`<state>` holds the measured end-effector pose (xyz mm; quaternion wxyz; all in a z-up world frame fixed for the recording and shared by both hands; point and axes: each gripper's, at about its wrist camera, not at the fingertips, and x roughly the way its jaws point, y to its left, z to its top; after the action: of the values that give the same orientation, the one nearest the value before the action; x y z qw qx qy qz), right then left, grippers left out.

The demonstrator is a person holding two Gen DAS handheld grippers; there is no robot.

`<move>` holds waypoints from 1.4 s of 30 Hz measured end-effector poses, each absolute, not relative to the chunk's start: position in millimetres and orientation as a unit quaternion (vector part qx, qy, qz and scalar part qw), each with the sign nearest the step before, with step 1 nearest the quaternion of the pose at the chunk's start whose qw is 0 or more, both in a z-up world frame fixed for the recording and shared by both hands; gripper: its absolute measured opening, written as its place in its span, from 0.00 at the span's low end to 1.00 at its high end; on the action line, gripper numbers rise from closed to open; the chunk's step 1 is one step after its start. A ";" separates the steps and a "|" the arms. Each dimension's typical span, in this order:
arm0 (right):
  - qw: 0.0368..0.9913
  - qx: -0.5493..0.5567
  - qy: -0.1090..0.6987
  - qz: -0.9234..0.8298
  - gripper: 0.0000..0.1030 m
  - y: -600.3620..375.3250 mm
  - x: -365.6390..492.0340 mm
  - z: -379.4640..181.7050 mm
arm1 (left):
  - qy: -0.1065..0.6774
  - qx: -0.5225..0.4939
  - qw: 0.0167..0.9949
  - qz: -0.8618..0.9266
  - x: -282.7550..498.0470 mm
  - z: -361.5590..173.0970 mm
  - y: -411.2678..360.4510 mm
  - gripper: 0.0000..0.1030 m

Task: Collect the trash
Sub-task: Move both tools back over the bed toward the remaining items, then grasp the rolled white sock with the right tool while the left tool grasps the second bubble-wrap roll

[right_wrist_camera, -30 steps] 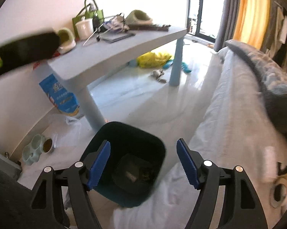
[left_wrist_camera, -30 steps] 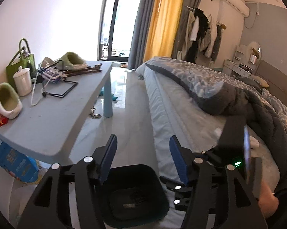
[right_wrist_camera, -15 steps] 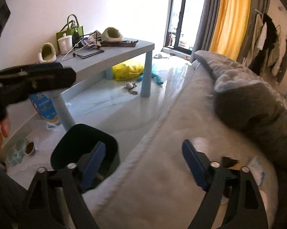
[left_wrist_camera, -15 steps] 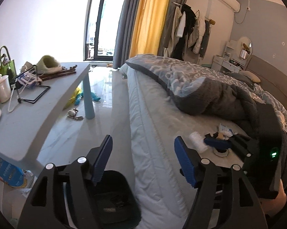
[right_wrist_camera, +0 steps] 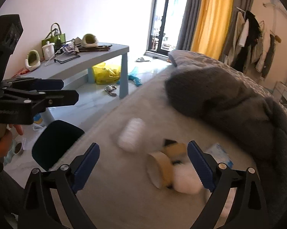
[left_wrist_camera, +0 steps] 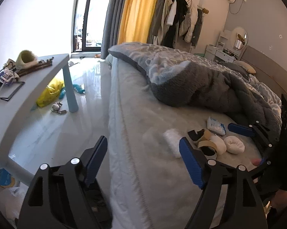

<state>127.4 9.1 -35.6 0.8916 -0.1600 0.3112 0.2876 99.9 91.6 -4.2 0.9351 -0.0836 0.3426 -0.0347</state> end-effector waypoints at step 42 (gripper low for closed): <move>0.887 -0.124 0.395 0.205 0.94 -123.6 178.4 -106.5 | 0.419 -0.068 0.905 -0.040 164.1 -73.8 17.4 0.30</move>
<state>178.4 -123.6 -106.5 0.8870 -0.1244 0.3948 0.2048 164.1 17.4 -73.8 0.9045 -0.0684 0.4190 -0.0400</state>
